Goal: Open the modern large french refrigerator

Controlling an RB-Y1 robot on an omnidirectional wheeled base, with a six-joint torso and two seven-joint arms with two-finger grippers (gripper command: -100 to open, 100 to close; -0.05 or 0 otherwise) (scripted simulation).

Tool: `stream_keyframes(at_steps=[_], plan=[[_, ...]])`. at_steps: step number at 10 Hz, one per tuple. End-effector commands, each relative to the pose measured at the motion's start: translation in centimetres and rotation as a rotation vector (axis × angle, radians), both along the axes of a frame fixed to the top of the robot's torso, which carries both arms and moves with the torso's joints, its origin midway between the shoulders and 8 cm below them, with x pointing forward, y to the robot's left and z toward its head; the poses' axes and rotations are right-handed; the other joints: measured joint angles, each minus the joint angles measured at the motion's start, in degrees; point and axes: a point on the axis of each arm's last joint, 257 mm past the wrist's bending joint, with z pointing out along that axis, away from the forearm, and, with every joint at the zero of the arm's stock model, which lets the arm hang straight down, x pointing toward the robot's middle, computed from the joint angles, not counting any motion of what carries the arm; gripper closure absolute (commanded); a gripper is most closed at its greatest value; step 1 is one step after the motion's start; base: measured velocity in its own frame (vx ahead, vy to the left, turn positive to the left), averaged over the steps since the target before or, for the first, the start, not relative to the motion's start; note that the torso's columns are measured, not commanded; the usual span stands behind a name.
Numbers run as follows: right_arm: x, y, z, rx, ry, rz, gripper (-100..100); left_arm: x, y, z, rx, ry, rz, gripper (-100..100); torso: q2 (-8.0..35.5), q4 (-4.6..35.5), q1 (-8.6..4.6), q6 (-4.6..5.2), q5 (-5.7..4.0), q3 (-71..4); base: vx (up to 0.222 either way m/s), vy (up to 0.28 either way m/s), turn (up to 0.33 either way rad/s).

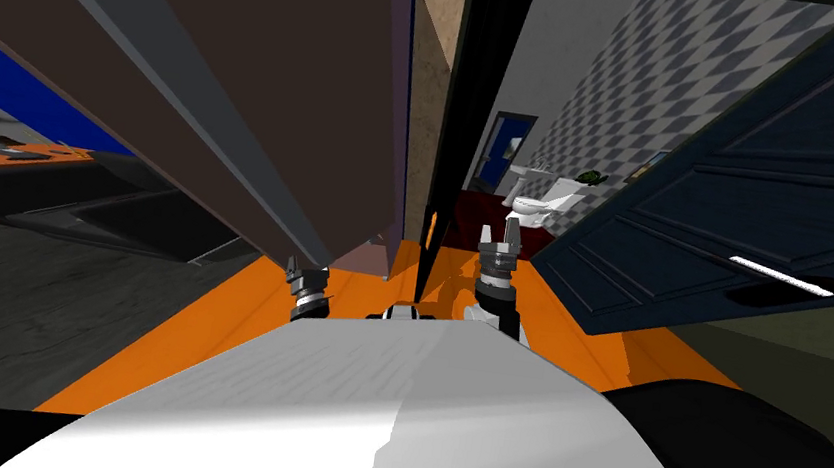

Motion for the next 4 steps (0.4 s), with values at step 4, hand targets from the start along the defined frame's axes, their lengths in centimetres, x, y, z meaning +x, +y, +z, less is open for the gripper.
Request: stream_keyframes(at_steps=[4], plan=[[0.0, 0.0, 0.0, 0.0, 0.0, 0.0, 0, -0.01, -0.11, -0.78, -0.006, 0.02, -0.003, 0, -0.34, -0.26, 0.38, -0.03, 0.25, -0.15, 0.0, 0.0, 0.0]])
